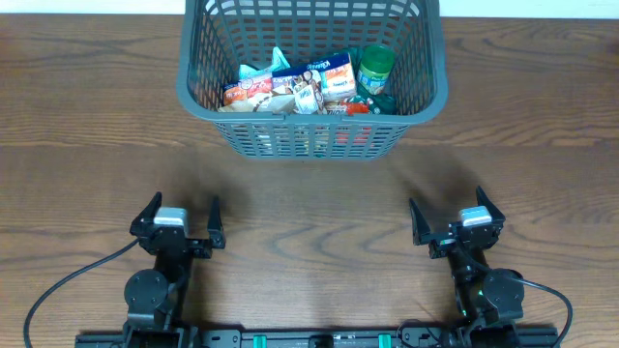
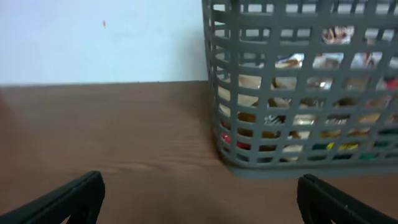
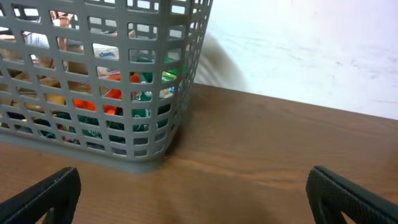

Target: Pack container

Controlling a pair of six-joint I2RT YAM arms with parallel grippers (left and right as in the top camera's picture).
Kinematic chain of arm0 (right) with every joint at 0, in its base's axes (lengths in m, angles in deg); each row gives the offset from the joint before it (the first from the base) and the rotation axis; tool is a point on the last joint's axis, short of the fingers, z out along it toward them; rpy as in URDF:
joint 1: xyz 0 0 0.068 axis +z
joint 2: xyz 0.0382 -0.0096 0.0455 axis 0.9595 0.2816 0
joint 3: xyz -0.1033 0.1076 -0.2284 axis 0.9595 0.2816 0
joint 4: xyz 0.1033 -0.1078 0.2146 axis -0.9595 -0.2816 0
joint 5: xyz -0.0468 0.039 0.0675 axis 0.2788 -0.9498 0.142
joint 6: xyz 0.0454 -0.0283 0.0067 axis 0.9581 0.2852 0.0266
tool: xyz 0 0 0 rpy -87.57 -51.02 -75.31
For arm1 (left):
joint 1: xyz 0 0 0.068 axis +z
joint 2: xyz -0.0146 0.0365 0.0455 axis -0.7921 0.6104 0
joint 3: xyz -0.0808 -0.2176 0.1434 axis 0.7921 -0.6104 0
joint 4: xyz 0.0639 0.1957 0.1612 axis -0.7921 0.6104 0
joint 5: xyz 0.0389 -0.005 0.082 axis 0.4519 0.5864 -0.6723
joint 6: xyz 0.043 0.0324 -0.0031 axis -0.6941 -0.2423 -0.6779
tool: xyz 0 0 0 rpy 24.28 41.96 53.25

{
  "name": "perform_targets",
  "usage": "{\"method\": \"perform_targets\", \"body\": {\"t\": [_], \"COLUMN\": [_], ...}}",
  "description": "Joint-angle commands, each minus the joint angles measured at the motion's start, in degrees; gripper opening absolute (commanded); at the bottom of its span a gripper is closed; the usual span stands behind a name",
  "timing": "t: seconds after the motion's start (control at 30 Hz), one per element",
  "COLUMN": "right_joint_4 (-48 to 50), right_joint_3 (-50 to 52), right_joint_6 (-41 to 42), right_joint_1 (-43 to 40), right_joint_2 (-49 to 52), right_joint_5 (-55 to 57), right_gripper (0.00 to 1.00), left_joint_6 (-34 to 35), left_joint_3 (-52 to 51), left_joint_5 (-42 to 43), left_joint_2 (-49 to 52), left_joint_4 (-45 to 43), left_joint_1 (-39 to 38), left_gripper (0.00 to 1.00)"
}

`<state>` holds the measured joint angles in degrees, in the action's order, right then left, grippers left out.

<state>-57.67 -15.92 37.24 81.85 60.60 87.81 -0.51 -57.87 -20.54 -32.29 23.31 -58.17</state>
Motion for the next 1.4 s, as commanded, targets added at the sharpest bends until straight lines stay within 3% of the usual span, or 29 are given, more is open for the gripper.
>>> {"method": "perform_targets", "body": {"t": [0.0,0.33,1.37], "right_joint_4": [-0.17,-0.17,-0.17], "right_joint_3": [0.24,0.24,0.24], "right_joint_6": [0.00,0.00,0.00], "right_joint_1": [-0.13,-0.13,-0.13], "right_joint_2": [-0.37,-0.37,-0.37], "right_joint_5": [0.20,0.20,0.20], "right_gripper": [0.99,0.99,0.99], "left_joint_6": [8.00,12.98,12.92], "left_joint_3": [-0.76,-0.76,-0.76], "left_joint_5": [0.28,0.33,0.44], "left_joint_2": [-0.48,-0.26,1.88], "left_joint_4": [2.51,2.49,2.32], "left_joint_1": [0.13,0.13,0.13], "left_gripper": [0.98,0.98,0.99]}}
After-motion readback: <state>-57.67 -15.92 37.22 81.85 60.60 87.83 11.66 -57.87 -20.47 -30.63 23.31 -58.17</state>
